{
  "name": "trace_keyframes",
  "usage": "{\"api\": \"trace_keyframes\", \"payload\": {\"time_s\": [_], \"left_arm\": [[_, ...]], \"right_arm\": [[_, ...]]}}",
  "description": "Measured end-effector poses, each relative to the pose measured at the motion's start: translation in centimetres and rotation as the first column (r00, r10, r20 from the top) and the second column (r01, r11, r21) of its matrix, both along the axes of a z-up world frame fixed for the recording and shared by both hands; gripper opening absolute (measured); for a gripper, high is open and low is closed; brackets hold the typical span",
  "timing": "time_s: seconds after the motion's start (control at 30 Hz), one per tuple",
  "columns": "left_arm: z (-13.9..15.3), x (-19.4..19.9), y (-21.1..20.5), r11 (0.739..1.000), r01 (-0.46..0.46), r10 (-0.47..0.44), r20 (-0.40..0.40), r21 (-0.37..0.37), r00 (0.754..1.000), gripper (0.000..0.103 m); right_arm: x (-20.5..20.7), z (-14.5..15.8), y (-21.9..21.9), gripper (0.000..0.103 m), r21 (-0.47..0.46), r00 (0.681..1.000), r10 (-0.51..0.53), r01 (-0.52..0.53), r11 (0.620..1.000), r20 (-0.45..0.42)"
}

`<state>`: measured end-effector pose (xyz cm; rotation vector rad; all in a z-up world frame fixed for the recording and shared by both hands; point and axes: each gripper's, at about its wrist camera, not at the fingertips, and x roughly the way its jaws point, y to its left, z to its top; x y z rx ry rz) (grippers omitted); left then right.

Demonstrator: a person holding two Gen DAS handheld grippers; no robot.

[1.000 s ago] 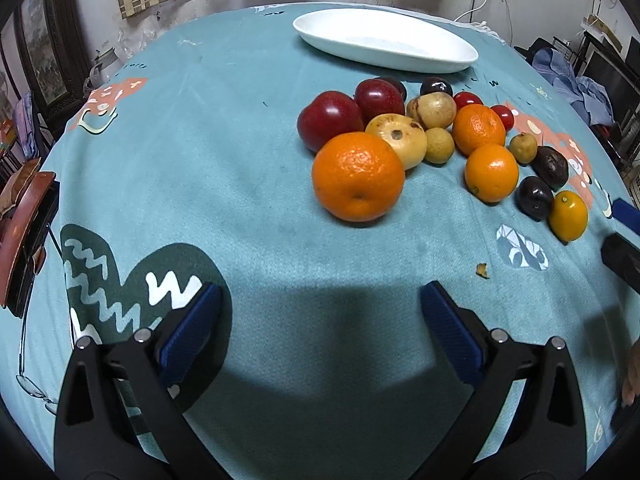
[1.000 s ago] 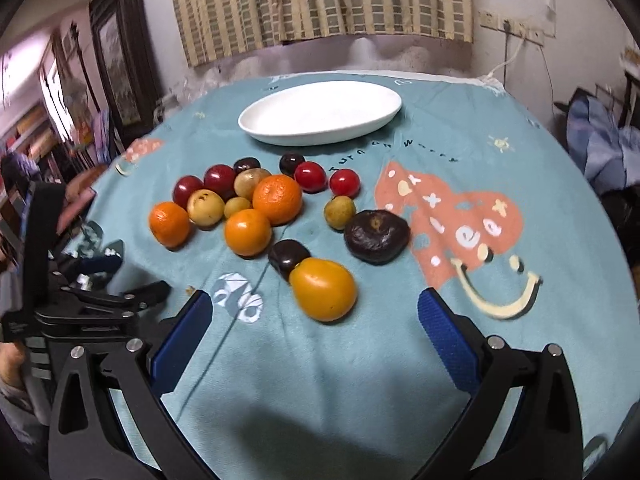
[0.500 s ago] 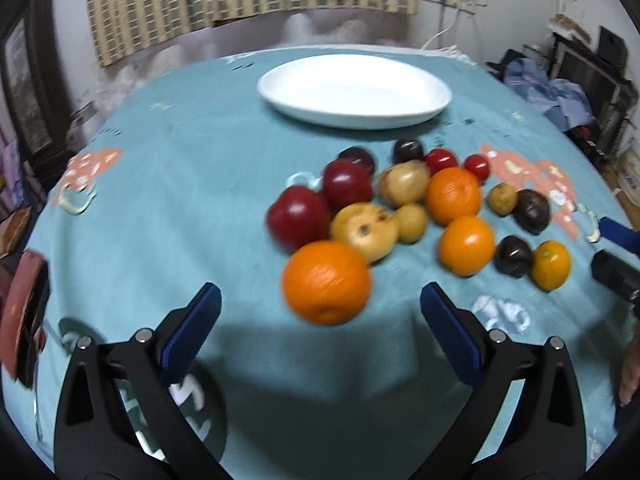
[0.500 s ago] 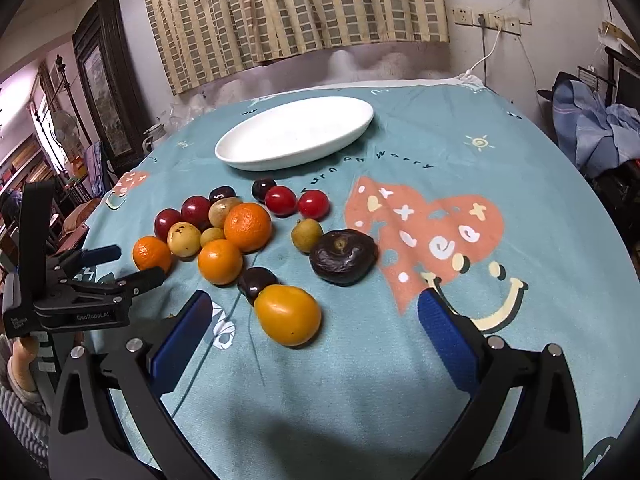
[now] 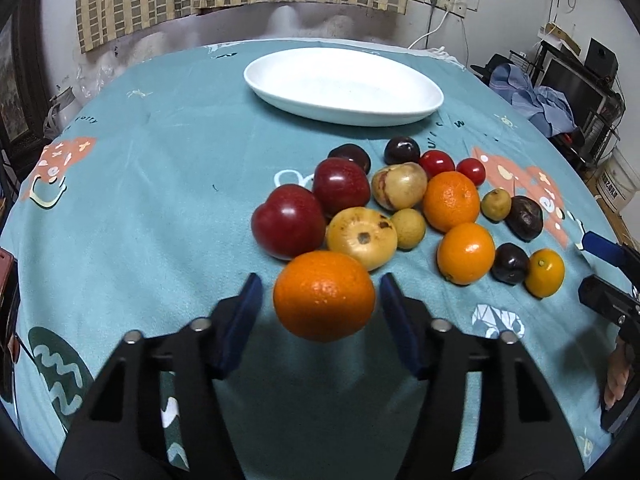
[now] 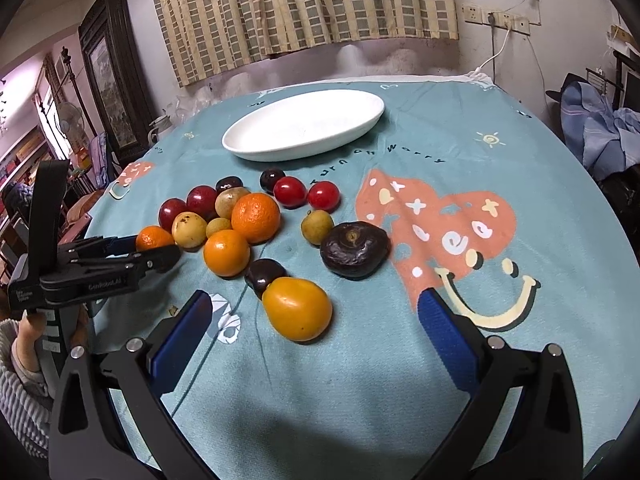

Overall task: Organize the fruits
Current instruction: 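Grasp the large orange with the left gripper while the right grasps the yellow citrus, then carry both fruits to the white plate and open both grippers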

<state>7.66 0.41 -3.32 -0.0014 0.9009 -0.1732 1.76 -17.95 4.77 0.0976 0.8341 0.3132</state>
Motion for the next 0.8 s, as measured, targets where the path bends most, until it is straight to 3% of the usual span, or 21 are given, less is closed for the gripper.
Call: {"api": "trace_keyframes", "payload": {"time_s": [0.07, 0.17, 0.4, 0.57, 0.67, 0.8], "left_arm": [[-0.1, 0.0, -0.1, 1.000, 0.004, -0.004, 0.000, 0.009, 1.000, 0.047], [0.0, -0.1, 0.0, 1.000, 0.001, -0.001, 0.002, 0.000, 1.000, 0.047], [0.3, -0.7, 0.5, 0.999, 0.003, -0.003, 0.006, -0.043, 1.000, 0.047], [0.1, -0.7, 0.3, 0.999, 0.012, -0.012, -0.003, -0.042, 1.000, 0.047], [0.2, -0.7, 0.3, 0.999, 0.015, -0.015, -0.002, -0.036, 1.000, 0.047], [0.6, -1.0, 0.3, 0.998, 0.027, -0.026, 0.015, -0.053, 1.000, 0.046]], "right_arm": [[-0.1, 0.0, 0.2, 0.100, -0.012, 1.000, 0.005, -0.005, 1.000, 0.007], [0.1, -0.4, 0.6, 0.072, -0.025, 1.000, 0.030, -0.030, 0.999, -0.007], [1.0, -1.4, 1.2, 0.066, -0.038, 0.998, 0.043, -0.045, 0.998, -0.054], [1.9, -2.6, 1.8, 0.049, -0.033, 0.991, 0.068, -0.072, 0.997, -0.112], [1.9, -2.7, 1.6, 0.040, -0.009, 0.991, 0.079, -0.080, 0.997, -0.111], [1.4, -2.1, 1.3, 0.040, 0.012, 0.994, 0.079, -0.079, 0.997, -0.078]]}}
